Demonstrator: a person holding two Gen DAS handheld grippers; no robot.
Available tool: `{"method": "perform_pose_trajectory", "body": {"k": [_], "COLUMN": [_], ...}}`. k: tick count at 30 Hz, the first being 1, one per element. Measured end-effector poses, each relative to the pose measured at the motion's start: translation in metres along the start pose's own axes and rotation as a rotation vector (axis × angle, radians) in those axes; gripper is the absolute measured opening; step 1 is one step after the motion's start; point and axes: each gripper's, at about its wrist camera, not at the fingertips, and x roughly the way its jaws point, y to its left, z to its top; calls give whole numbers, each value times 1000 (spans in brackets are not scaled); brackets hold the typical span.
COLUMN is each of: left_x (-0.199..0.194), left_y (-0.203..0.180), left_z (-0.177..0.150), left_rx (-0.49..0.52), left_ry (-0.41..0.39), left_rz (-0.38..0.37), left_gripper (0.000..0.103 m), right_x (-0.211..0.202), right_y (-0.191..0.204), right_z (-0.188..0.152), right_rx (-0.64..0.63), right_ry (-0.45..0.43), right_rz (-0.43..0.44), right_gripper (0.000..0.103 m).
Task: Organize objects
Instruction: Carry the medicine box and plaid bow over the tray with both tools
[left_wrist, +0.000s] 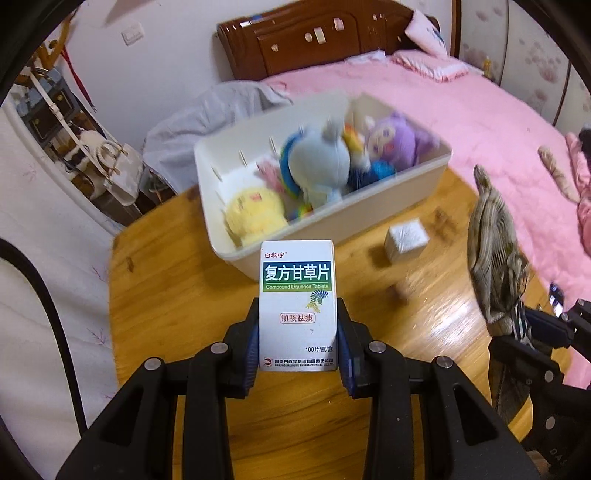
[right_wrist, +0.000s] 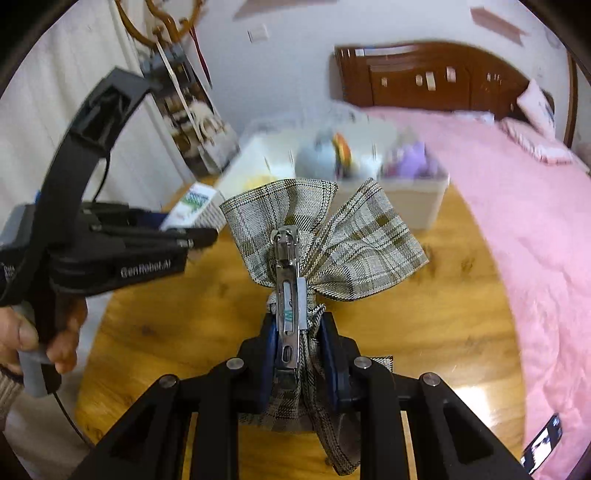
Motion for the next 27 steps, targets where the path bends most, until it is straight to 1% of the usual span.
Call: {"method": "perform_pose_trajectory", "body": {"k": [3,6,9,11,16,18,23,27], "left_x": [-26,-52,-76,-89,-118,-127,-133,-122], "left_y": [8,11,13,14,17,17,26,37], "left_z": [19,36,55,65,86,93,115,141], "left_rx": [-14,-10,-3,-10,-21,-26,-68,-127], "left_ry": [-37,-86,-137,-153,-199,-215,-213,-178], "left_rz": [1,26,56,63,91,101,110,127], "left_gripper": [38,38,38,38,38,38,38,38], "right_x": [-23,-39,-51,-54,-77,-88,-92,-78], "right_y": [1,4,8,9,6,0,-18,-23], "right_z": [28,52,75,89,138,159,207,243], "right_rx": [-6,-12,-18,-19,-29,-27,-15,-25], "right_ry": [-69,-144,-184,-201,-284,-304,-274,-203], "right_rz": [1,-14,7,19,0,-3,-7,-61], "right_gripper": [23,23,23,23,23,23,23,24]}}
